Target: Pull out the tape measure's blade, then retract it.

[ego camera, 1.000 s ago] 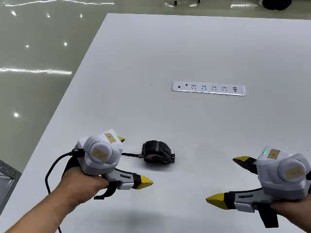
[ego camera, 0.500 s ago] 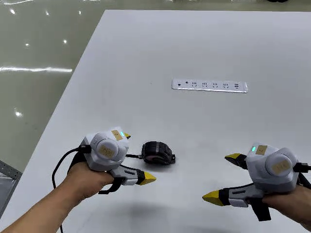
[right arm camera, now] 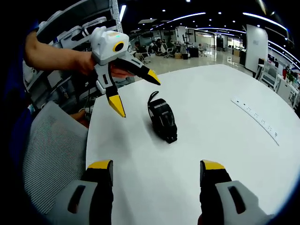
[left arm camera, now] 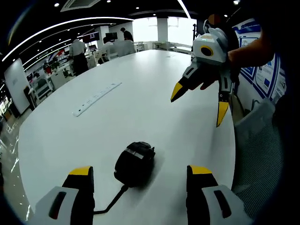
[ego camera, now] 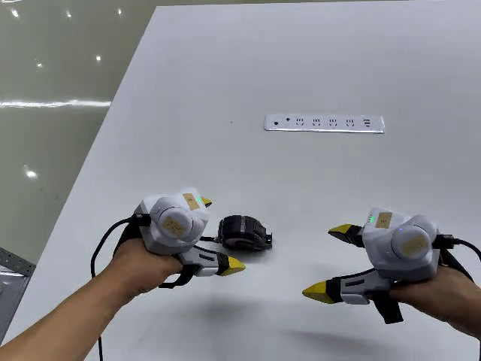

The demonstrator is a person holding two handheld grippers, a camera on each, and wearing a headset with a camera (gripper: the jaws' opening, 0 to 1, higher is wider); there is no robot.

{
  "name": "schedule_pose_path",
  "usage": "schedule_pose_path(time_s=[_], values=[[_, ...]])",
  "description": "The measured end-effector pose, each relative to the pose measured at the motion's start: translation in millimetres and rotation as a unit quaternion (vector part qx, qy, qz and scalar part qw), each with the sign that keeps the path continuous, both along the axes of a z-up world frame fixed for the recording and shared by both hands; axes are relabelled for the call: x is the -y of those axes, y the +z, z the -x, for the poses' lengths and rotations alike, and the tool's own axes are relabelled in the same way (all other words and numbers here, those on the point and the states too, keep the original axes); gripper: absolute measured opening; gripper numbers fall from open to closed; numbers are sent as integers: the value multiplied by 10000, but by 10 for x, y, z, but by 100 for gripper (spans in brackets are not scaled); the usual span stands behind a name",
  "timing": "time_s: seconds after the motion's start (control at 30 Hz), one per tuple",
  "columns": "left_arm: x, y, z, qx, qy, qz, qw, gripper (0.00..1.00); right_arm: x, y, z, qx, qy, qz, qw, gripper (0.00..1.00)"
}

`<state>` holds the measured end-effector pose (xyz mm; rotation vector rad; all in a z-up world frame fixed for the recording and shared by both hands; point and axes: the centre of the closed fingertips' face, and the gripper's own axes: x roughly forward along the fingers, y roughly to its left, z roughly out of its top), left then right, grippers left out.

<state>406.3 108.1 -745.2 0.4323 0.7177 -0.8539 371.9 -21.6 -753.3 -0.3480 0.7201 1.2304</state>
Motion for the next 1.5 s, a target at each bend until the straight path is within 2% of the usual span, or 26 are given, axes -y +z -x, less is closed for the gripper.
schedule_pose_path(time_s=[0.23, 0.43, 0.7, 0.83, 0.93, 1.1, 1.5], values=[[77, -40, -61, 60, -291, -134, 9995, 73, -117, -48, -80, 146, 211, 7, 9997, 66], [114, -109, -109, 109, -579, -373, 9976, 70, -182, -114, -164, 233, 352, 43, 9991, 63], [158, -185, -184, 47, -750, -441, 9962, 65, -223, -212, -272, 396, 533, 78, 9978, 58], [176, -226, -196, 24, -838, -479, 9953, 63, -261, -280, -311, 432, 598, 98, 9972, 56], [187, -262, -191, 30, -978, -584, 9935, 61, -305, -351, -334, 484, 688, 119, 9964, 54], [194, -305, -216, 9, -1039, -610, 9927, 58, -395, -431, -349, 510, 841, 156, 9950, 52], [228, -426, -225, -18, -1266, -745, 9891, 53, -557, -526, -443, 727, 1100, 233, 9910, 42]])
